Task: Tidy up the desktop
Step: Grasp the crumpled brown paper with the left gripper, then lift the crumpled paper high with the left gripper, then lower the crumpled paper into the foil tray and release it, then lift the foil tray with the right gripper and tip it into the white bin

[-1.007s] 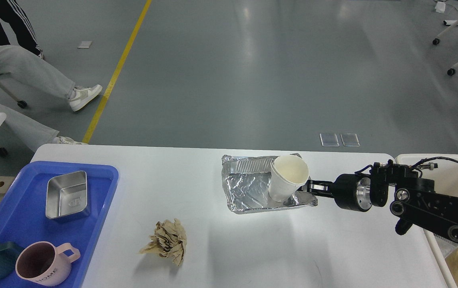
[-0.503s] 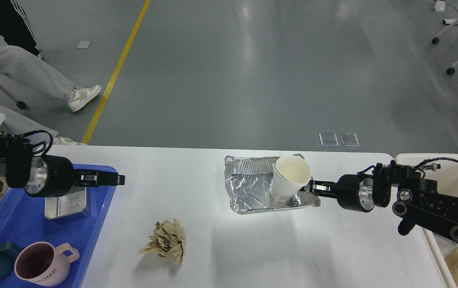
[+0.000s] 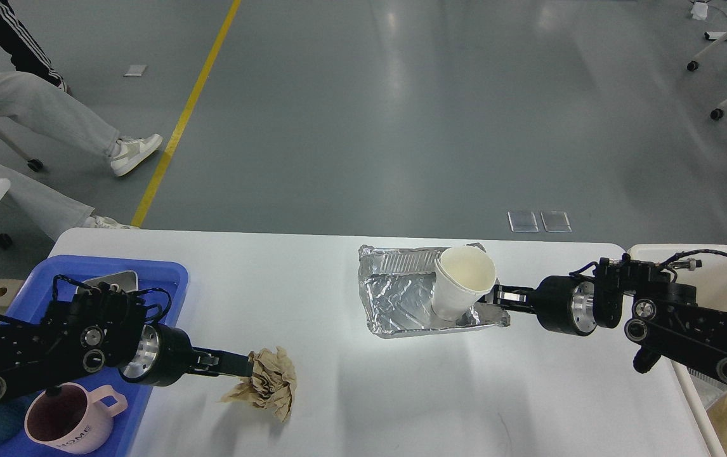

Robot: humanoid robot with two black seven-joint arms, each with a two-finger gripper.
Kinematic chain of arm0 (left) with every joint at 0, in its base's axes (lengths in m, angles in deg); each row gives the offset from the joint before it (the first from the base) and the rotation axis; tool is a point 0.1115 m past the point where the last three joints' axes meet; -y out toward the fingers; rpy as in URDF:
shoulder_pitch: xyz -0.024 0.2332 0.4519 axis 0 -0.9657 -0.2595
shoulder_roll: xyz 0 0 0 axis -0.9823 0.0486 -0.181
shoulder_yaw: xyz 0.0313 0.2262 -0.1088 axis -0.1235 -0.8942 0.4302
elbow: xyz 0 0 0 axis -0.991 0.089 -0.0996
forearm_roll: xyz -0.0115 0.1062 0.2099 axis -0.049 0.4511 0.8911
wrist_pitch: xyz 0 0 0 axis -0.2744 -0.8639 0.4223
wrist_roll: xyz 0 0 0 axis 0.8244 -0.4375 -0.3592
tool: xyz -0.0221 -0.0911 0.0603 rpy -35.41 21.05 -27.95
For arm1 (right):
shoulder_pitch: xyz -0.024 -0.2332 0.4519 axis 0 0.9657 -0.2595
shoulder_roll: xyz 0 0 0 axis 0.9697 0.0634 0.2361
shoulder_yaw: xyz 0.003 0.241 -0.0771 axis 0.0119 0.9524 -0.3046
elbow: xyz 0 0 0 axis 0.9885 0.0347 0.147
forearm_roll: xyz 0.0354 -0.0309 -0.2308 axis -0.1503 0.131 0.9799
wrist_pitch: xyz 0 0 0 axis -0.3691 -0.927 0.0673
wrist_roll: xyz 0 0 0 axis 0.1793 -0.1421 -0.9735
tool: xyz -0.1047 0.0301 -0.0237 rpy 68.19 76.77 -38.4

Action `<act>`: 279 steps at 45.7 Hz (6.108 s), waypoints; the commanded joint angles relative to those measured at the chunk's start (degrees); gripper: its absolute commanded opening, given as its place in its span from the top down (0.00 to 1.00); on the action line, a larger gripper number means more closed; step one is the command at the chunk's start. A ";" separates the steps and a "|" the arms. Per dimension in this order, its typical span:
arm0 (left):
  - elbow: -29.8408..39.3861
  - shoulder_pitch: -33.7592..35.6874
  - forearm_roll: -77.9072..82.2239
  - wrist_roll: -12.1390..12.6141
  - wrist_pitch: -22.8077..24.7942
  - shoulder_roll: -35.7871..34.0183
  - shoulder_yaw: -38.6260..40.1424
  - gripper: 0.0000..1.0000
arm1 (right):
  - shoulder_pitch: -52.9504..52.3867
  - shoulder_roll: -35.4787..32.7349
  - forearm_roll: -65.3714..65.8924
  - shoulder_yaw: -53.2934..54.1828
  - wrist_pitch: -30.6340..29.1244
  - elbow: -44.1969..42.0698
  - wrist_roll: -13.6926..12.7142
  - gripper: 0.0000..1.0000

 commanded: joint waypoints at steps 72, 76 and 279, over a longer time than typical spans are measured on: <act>6.71 9.63 9.32 -19.78 3.55 -25.59 7.82 0.95 | 0.48 -1.08 0.01 0.06 -0.04 0.35 0.03 1.00; 6.36 10.07 6.07 -19.69 10.67 -30.08 16.51 0.93 | 0.48 -0.99 0.01 0.06 0.05 0.35 0.03 1.00; -23.25 -1.97 -32.51 -6.42 -18.14 19.66 52.31 0.15 | 28.69 -8.99 -47.36 14.73 7.87 -43.85 -1.20 0.88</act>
